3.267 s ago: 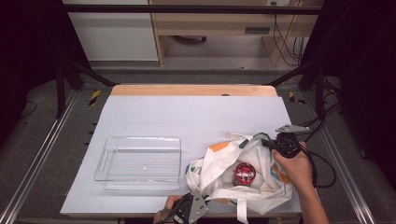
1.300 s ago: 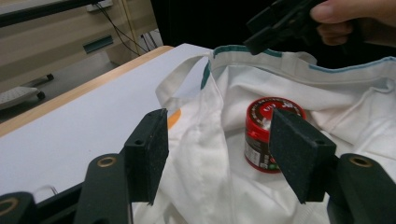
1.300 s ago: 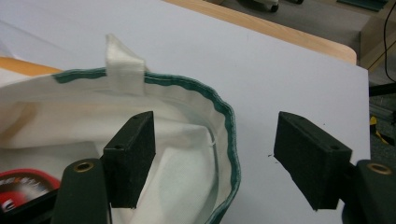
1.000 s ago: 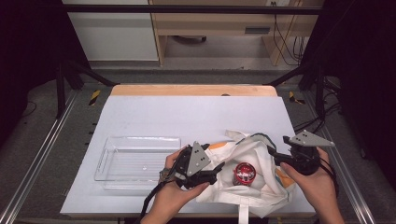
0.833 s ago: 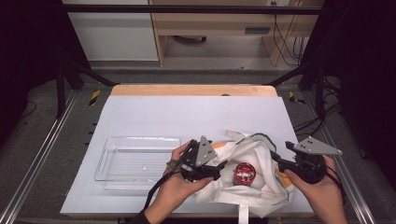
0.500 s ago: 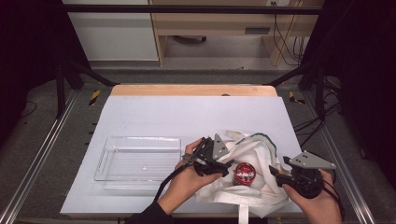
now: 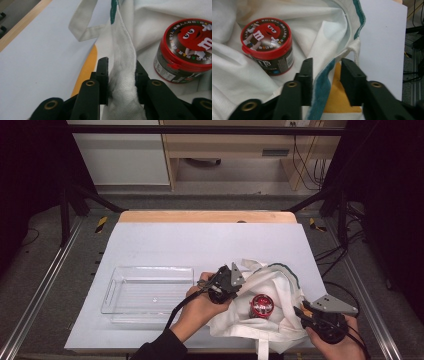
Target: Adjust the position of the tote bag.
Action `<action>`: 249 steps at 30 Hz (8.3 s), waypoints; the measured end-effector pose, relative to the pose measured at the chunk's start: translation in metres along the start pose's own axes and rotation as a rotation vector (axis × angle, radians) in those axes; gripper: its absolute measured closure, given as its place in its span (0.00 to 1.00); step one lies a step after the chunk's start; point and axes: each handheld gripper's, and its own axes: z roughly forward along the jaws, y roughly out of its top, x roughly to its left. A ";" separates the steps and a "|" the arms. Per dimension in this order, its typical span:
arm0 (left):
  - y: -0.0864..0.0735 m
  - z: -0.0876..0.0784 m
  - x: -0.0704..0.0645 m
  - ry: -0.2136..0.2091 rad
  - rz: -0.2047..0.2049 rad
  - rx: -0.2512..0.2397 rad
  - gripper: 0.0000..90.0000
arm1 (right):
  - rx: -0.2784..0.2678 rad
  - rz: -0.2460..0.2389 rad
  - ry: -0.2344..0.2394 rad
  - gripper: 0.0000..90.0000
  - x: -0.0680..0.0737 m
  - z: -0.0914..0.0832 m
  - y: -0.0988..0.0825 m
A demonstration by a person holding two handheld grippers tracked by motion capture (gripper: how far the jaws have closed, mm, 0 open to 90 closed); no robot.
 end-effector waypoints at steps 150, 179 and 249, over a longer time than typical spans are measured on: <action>0.029 0.024 0.004 -0.055 0.069 0.078 0.47 | -0.041 -0.314 0.396 0.43 0.082 0.013 0.035; 0.030 0.033 0.009 -0.050 0.048 0.105 0.95 | -0.051 -0.348 0.427 0.97 0.089 0.020 0.032; 0.033 0.035 0.014 -0.013 0.048 0.090 0.97 | 0.010 -0.208 0.646 0.98 0.108 0.052 0.000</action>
